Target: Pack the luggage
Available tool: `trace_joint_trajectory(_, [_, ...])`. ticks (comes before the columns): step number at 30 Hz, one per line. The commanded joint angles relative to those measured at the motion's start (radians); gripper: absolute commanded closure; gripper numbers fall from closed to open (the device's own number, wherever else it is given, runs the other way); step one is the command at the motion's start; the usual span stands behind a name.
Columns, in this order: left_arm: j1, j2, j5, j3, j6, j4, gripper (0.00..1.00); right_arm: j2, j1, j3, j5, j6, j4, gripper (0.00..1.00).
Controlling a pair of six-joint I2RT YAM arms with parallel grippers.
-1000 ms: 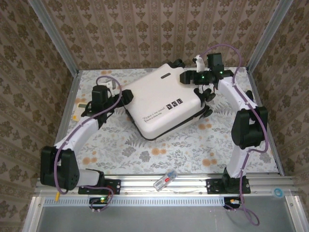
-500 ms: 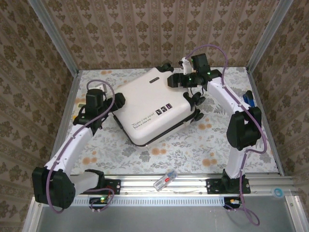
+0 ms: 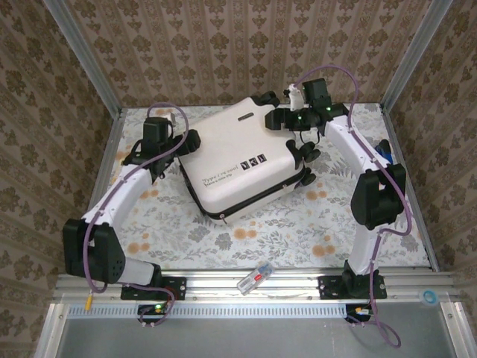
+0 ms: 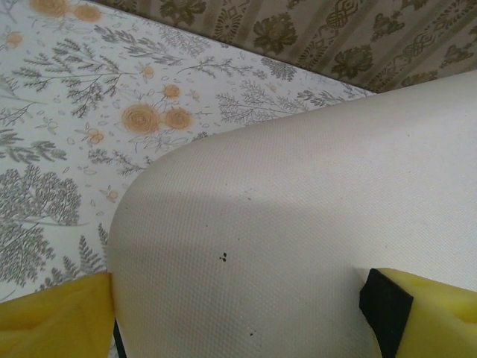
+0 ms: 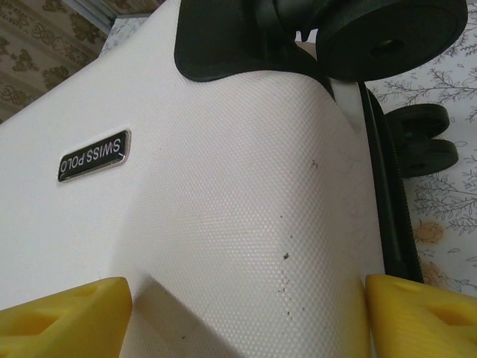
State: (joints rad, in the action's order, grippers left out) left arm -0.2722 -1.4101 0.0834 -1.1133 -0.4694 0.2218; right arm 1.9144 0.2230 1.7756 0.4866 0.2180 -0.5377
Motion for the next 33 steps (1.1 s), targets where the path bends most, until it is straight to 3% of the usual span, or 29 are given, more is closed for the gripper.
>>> trace_joint_trajectory(1, [-0.024, -0.038, 0.205, -0.077, 0.083, -0.116, 0.15, 0.071, 0.054, 0.08, 0.268, 0.033, 0.085, 0.19])
trace_joint_trajectory(11, [-0.009, -0.02, 0.073, -0.227, 0.188, 0.086, 0.13, 0.092, -0.026, 0.24, 0.142, -0.004, 0.008, 0.08])
trace_joint_trajectory(15, [-0.012, 0.007, 0.013, -0.276, 0.207, 0.145, 0.12, 0.021, -0.05, 0.204, 0.071, -0.037, -0.024, 0.08])
trace_joint_trajectory(19, [-0.066, 0.026, -0.057, -0.322, 0.216, 0.2, 0.12, -0.163, -0.063, -0.022, -0.018, -0.048, 0.06, 0.09])
trace_joint_trajectory(27, [-0.319, -0.044, -0.209, -0.436, 0.269, 0.229, 0.11, -0.686, -0.059, -0.61, -0.158, -0.062, 0.27, 0.12])
trace_joint_trajectory(33, [-0.416, -0.174, -0.192, -0.518, 0.22, 0.167, 0.12, -0.946, 0.052, -0.976, -0.249, 0.0, 0.406, 0.2])
